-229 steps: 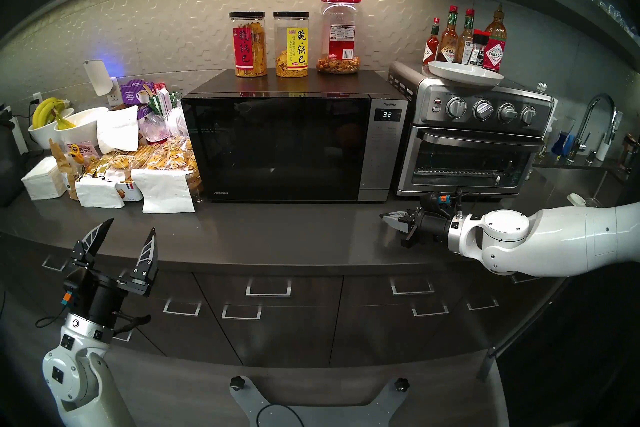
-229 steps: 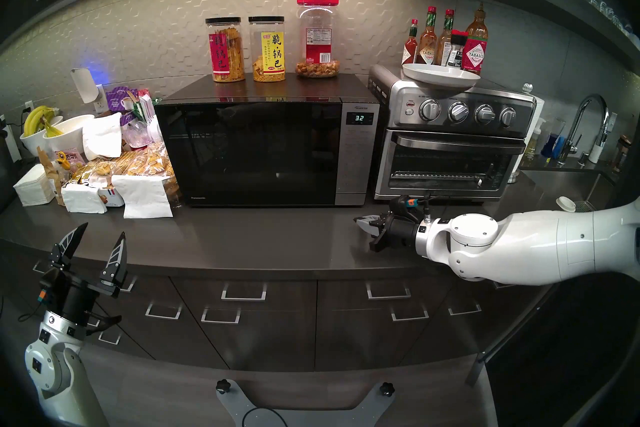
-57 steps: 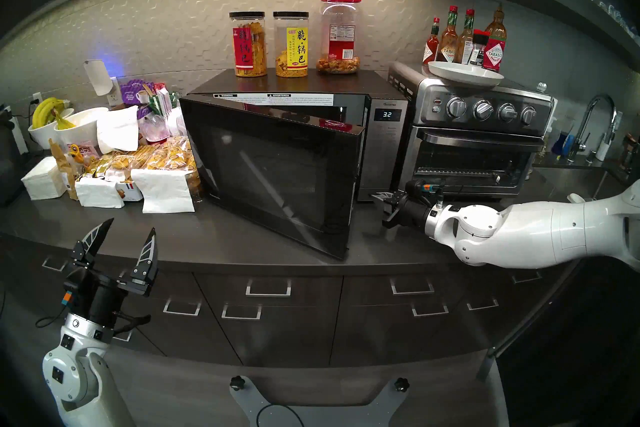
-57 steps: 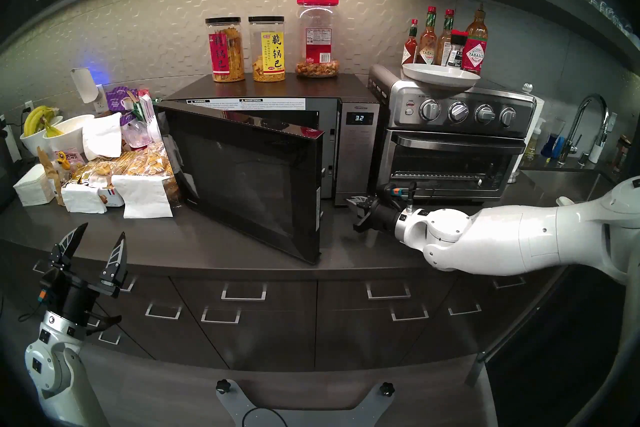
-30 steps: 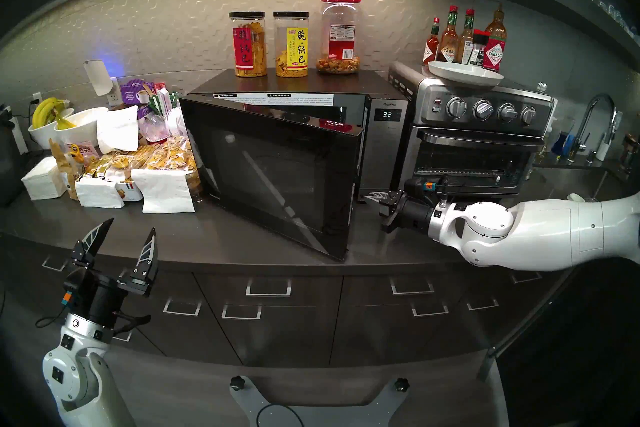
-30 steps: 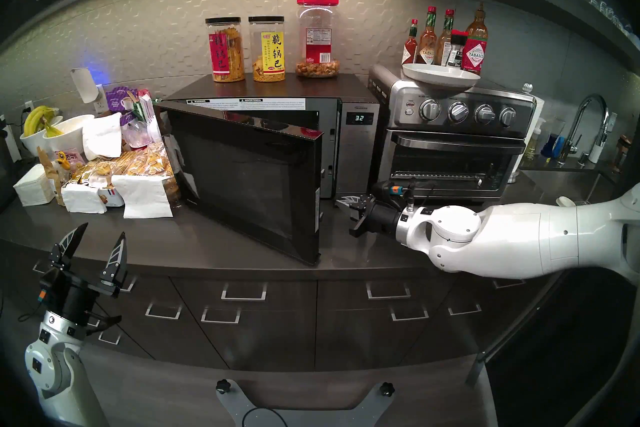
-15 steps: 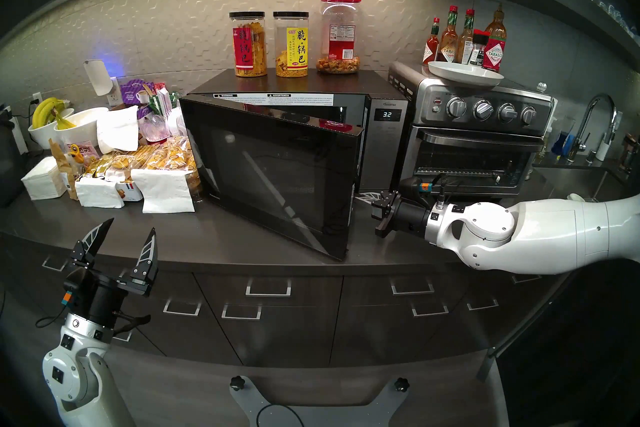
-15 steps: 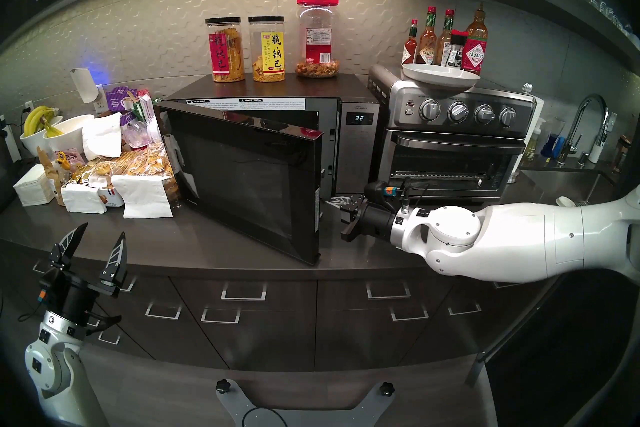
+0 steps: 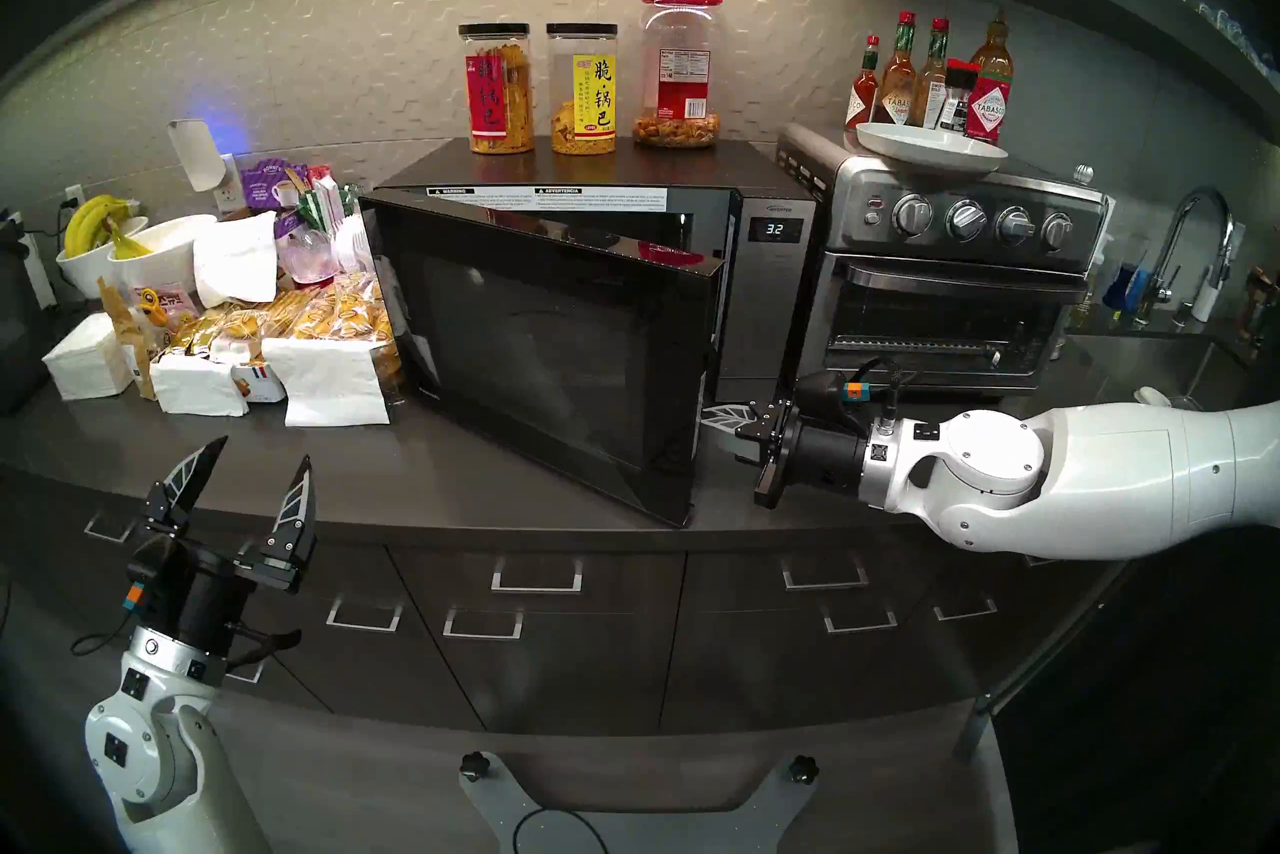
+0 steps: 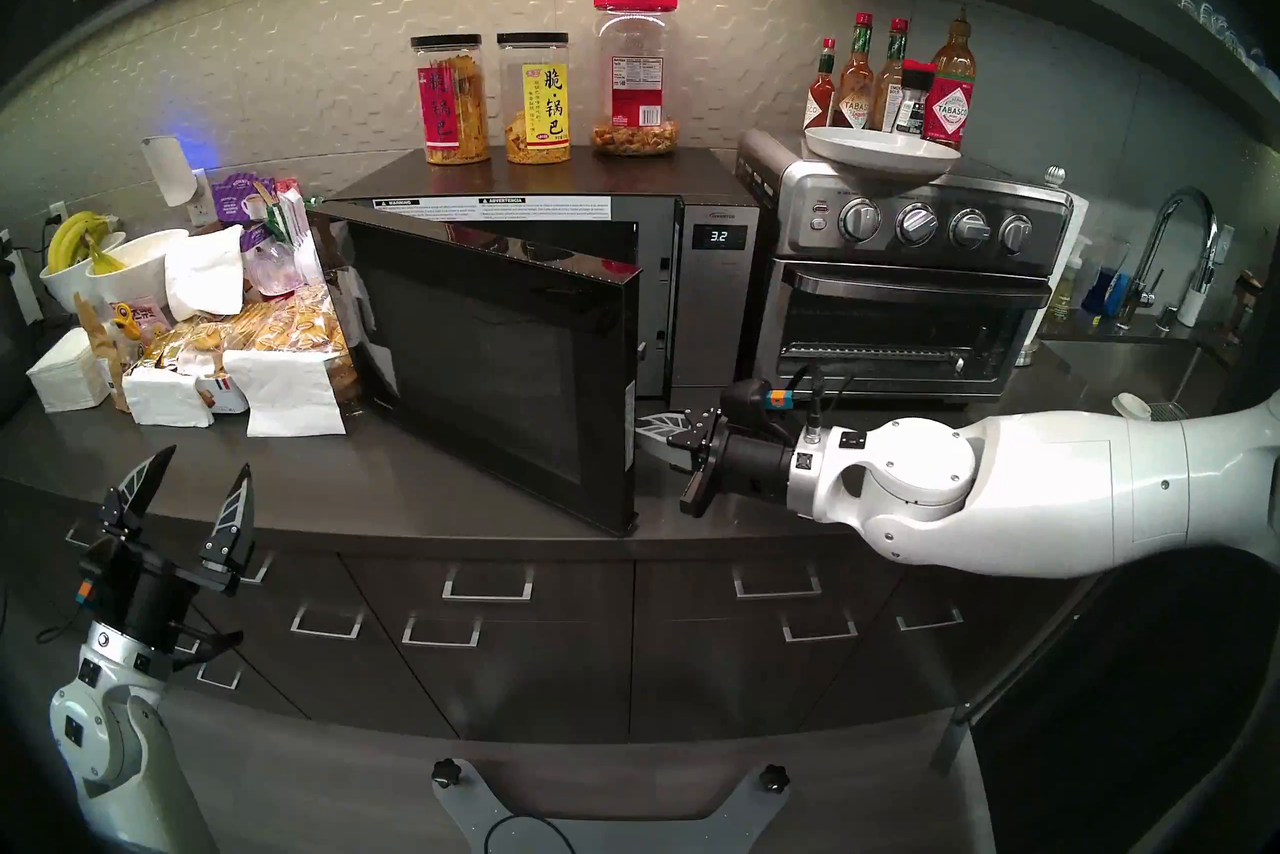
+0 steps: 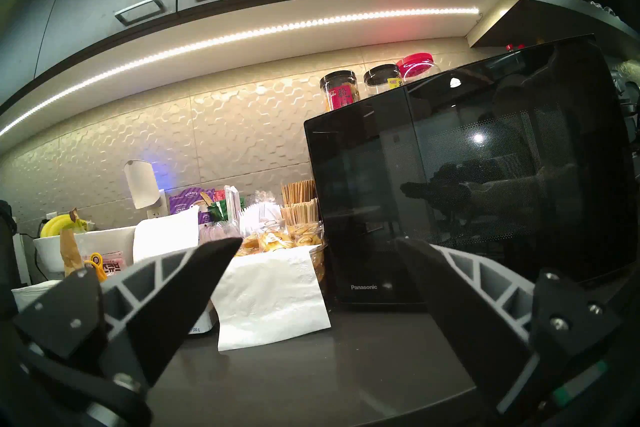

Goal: Open the microwave, put the plate inside, and close the door

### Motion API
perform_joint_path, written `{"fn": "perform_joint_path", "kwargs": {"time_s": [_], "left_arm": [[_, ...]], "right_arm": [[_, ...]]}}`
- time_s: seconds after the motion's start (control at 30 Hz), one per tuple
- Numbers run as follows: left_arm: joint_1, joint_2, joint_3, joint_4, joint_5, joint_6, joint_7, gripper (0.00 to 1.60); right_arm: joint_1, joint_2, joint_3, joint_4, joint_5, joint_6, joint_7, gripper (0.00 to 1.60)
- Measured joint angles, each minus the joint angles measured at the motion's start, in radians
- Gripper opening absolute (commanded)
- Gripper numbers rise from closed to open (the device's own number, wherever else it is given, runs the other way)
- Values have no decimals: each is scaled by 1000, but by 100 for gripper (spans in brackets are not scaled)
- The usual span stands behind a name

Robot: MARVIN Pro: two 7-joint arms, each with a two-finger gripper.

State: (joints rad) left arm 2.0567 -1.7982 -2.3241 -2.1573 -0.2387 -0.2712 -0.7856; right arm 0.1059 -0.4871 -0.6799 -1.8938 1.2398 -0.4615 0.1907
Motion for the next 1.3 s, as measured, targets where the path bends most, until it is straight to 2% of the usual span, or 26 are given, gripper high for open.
{"fn": "perform_joint_path", "kwargs": {"time_s": [0.17,0.47,1.3], "left_arm": [[0,0,0,0,0,0,0,160],[0,0,0,0,0,0,0,160],[0,0,0,0,0,0,0,160]], "right_arm": [[6,23,-10,-18,-46,-1,53,0],[15,51,-14,-64,-95,2,72,0],[16,19,9,-167,-133,45,-13,0]]}}
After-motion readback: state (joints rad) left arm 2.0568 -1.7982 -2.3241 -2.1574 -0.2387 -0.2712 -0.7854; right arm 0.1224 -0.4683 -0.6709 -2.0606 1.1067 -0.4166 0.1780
